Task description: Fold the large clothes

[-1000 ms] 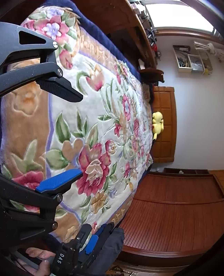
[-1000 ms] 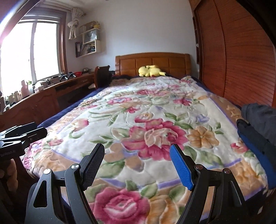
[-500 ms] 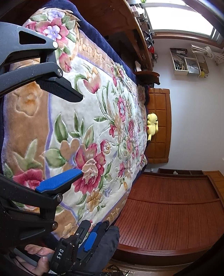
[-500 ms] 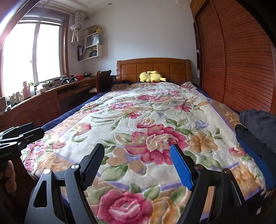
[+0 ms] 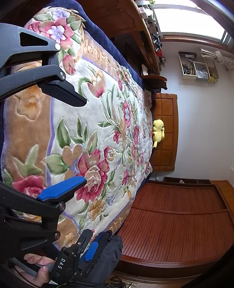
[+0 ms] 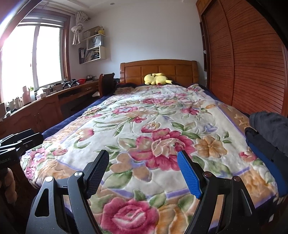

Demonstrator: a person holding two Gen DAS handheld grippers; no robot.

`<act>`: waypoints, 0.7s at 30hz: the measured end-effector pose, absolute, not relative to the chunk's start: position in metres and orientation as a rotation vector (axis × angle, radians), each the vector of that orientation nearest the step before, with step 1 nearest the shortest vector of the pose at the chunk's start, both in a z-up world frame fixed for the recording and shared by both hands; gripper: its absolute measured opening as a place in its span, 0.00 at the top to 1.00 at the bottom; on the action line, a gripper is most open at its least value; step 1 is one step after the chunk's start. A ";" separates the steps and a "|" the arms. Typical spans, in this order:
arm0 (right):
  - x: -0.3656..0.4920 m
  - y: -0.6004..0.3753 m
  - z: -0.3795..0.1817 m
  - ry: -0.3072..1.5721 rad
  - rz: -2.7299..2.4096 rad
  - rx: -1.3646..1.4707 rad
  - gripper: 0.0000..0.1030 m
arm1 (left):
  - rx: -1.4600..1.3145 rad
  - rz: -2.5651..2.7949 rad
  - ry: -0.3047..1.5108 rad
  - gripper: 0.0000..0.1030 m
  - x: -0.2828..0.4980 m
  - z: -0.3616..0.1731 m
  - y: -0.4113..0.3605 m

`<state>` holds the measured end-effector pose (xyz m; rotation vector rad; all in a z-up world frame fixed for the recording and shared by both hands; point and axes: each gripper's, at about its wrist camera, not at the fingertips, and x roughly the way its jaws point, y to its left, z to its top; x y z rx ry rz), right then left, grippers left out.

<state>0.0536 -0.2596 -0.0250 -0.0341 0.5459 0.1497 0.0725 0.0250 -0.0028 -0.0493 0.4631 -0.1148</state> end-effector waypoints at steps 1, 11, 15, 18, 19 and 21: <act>0.054 -0.260 -0.025 0.546 0.150 -0.032 0.23 | -0.049 -0.114 0.463 0.22 0.073 -0.003 0.025; 0.054 -0.262 -0.025 0.543 0.146 -0.022 0.23 | -0.048 -0.114 0.462 0.22 0.072 -0.004 0.024; 0.054 -0.262 -0.025 0.543 0.146 -0.022 0.23 | -0.047 -0.113 0.462 0.22 0.072 -0.004 0.025; 0.053 -0.261 -0.024 0.540 0.143 -0.022 0.23 | -0.048 -0.114 0.461 0.22 0.072 -0.004 0.025; 0.053 -0.261 -0.024 0.539 0.143 -0.020 0.23 | -0.048 -0.114 0.461 0.22 0.072 -0.005 0.025; 0.053 -0.262 -0.023 0.537 0.140 -0.017 0.23 | -0.046 -0.114 0.460 0.22 0.072 -0.005 0.024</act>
